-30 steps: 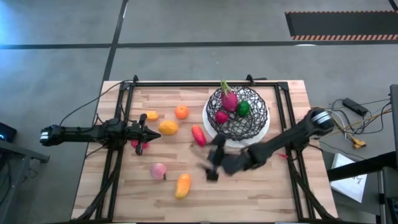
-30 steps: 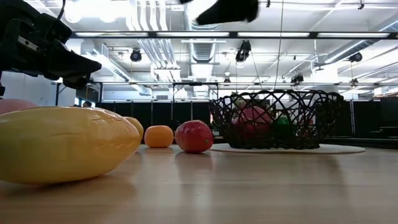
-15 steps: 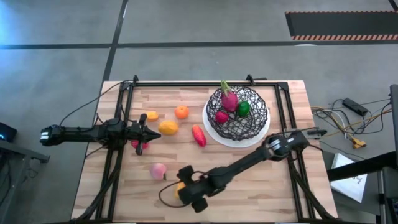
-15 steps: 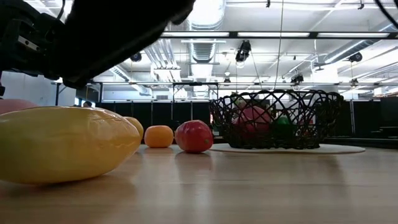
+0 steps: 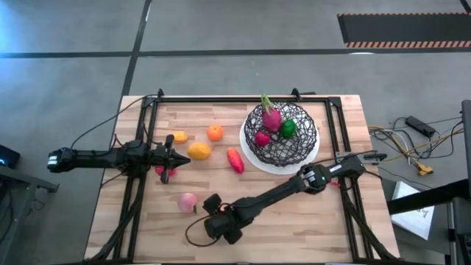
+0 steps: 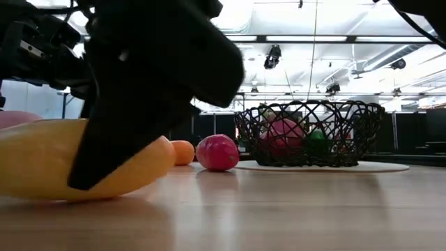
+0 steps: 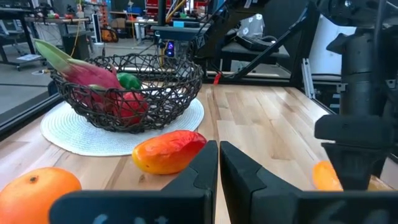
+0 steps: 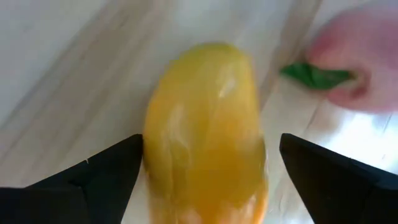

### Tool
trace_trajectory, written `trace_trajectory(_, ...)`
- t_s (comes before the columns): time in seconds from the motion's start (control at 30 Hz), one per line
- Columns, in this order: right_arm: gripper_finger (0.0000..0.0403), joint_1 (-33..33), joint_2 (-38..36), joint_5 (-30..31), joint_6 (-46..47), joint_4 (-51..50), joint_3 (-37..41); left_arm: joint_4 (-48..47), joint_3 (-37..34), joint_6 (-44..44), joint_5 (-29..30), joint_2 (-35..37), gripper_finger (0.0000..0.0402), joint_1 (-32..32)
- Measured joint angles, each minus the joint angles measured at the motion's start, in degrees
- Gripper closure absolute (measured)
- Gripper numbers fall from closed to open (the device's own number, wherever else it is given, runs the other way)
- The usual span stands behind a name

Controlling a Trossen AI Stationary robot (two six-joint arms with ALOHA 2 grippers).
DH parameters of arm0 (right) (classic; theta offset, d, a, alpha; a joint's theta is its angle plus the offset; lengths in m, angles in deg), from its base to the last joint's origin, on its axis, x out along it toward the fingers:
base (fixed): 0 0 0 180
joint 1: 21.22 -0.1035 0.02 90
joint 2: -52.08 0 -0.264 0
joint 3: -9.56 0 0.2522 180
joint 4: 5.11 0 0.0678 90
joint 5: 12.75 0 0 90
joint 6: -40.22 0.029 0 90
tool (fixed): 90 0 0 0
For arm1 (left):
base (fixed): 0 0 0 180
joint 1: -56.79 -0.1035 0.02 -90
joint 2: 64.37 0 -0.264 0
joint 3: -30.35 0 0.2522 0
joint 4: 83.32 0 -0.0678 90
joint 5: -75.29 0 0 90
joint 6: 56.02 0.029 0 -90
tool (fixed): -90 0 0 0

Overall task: Build produce basket
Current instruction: Put the bottom mango into the black basket

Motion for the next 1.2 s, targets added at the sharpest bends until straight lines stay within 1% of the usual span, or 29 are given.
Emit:
trace_trajectory(0.1, 0.0064, 0.8, 0.0, -0.4, 3.3, -0.5, 0.9, -0.1, 0.0, 0.0, 0.0, 0.1, 0.0401, 0.0)
trace_trajectory(0.3, 0.015, 1.2, 0.1, -1.3, 10.8, -0.9, 2.0, 0.1, 0.0, 0.0, 0.0, 0.1, 0.0401, 0.0)
trace_trajectory(0.43, 0.0154, 0.6, -2.3, 1.1, 15.8, -6.0, 3.7, 0.0, 0.0, 0.0, 0.0, 0.1, 0.0401, 0.0)
trace_trajectory(0.5, 0.0154, -0.3, -4.6, 4.4, 17.8, -6.2, 6.0, 0.0, 0.0, 0.0, 0.0, 0.1, 0.0401, 0.0)
trace_trajectory(0.57, 0.0154, -1.5, -8.6, 8.4, 19.8, -6.6, 9.6, 0.0, 0.0, 0.0, 0.0, 0.1, 0.0401, 0.0)
trace_trajectory(0.63, 0.0154, -2.5, -14.1, 12.5, 22.7, -6.6, 15.2, 0.0, 0.0, 0.0, 0.0, 0.1, 0.0401, 0.0)
trace_trajectory(0.77, 0.0154, -2.3, -26.5, 21.1, 30.3, -6.2, 29.2, 0.0, 0.0, 0.0, 0.0, 0.2, 0.0401, 0.0)
trace_trajectory(0.9, 0.0154, -0.5, -40.5, 29.7, 37.6, -5.4, 42.4, 0.0, 0.0, 0.0, 0.0, 0.1, 0.0401, 0.0)
trace_trajectory(1.07, 0.015, 6.0, -57.1, 33.7, 46.3, -5.6, 58.4, 0.0, 0.0, 0.0, 0.0, 0.1, 0.0401, 0.0)
trace_trajectory(1.2, 0.0149, 12.4, -68.2, 32.3, 52.6, -5.2, 69.8, 0.0, 0.0, 0.0, 0.0, 0.1, 0.0401, 0.0)
